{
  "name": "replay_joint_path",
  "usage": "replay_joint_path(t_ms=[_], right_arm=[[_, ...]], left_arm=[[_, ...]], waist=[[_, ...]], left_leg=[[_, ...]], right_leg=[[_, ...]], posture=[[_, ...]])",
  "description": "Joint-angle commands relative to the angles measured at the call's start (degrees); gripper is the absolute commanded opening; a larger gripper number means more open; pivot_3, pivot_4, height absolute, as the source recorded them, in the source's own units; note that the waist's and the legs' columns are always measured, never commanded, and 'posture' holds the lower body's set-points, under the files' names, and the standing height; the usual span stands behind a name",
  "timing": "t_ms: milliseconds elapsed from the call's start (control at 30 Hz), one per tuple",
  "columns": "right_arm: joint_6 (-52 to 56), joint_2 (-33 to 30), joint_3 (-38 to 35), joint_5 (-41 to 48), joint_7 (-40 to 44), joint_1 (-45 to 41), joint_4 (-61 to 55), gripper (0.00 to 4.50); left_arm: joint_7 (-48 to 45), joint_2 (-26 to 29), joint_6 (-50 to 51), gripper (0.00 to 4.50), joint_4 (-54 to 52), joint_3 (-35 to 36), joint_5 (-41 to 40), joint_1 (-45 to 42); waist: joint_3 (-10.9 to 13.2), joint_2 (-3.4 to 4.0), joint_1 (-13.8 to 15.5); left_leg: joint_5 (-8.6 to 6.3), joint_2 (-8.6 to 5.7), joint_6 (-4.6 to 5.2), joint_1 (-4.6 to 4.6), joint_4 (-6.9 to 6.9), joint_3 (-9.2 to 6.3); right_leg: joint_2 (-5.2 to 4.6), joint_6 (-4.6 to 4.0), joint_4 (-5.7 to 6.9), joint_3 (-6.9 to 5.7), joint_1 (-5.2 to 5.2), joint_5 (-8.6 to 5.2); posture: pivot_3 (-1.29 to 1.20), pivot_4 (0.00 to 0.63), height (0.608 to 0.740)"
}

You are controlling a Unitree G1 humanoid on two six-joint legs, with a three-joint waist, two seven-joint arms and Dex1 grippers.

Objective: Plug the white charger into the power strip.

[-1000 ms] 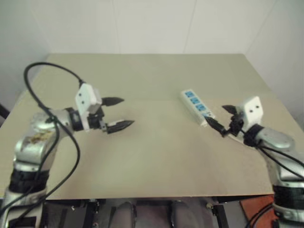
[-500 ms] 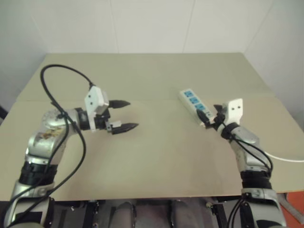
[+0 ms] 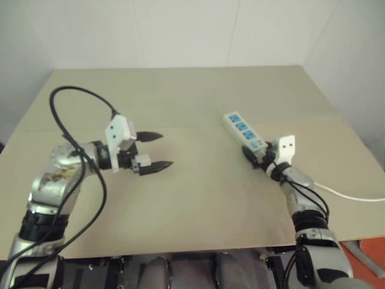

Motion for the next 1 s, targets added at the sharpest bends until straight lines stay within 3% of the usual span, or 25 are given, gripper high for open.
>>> replay_joint_path(t_ms=[33, 233, 400, 633, 800, 1000], right_arm=[[-3.08, 0.75, -0.55, 0.26, 0.57, -1.71, 2.48, 4.5], [-3.56, 1.56, -0.64, 0.89, 2.22, -3.44, 6.14, 4.5], [-3.33, 1.19, -0.33, 0.66, 4.11, -3.25, 7.59, 3.44], [-3.27, 0.31, 1.08, -0.7, 6.16, -2.2, 6.62, 3.44], [0.75, -0.98, 3.52, 2.91, 15.75, 1.13, -6.24, 3.44], [13.5, -4.74, 7.77, 10.63, 28.98, 5.71, -26.75, 3.44]], left_arm=[[0.12, 0.93, 0.08, 4.49, -2.31, 1.89, -0.93, 0.08], [0.12, 1.29, 0.47, 4.49, -2.84, 2.12, -1.03, 0.39], [0.23, 1.65, 0.89, 4.5, -3.41, 2.68, -1.08, 0.87], [0.28, 1.95, 0.84, 4.5, -3.43, 3.14, -1.11, 1.35], [-0.53, 2.62, 0.31, 4.5, -2.19, 3.73, -0.98, 1.2], [-2.9, 5.85, -0.78, 4.5, 1.22, 5.31, -0.49, 0.22]], waist=[[0.0, 0.0, 0.0], [0.0, 0.0, -0.51], [-0.01, 0.0, -0.94], [-0.01, 0.01, -1.01], [0.0, 0.01, -1.07], [0.06, 0.1, -1.13]], left_leg=[[0.0, 0.0, 0.0, 0.01, 0.0, 0.0], [0.0, 0.01, 0.0, 0.02, 0.0, 0.0], [0.0, 0.01, 0.0, 0.03, -0.01, -0.02], [0.0, 0.01, 0.0, 0.02, -0.03, -0.05], [0.0, 0.02, 0.0, 0.0, -0.06, -0.05], [0.0, 0.04, 0.0, -0.04, -0.08, -0.21]], right_leg=[[0.0, 0.0, 0.0, 0.0, 0.0, 0.0], [0.0, 0.0, 0.01, 0.02, 0.0, 0.0], [0.0, 0.0, 0.03, 0.01, 0.02, 0.01], [0.0, 0.0, 0.04, 0.01, 0.02, 0.01], [0.0, 0.0, 0.06, 0.0, 0.01, 0.01], [0.01, 0.01, 0.25, 0.02, -0.1, 0.01]], posture=[[0.0, 0.15, 0.74], [0.0, 0.15, 0.74], [0.0, 0.15, 0.74], [0.0, 0.15, 0.74], [0.0, 0.15, 0.74], [0.0, 0.15, 0.74]])
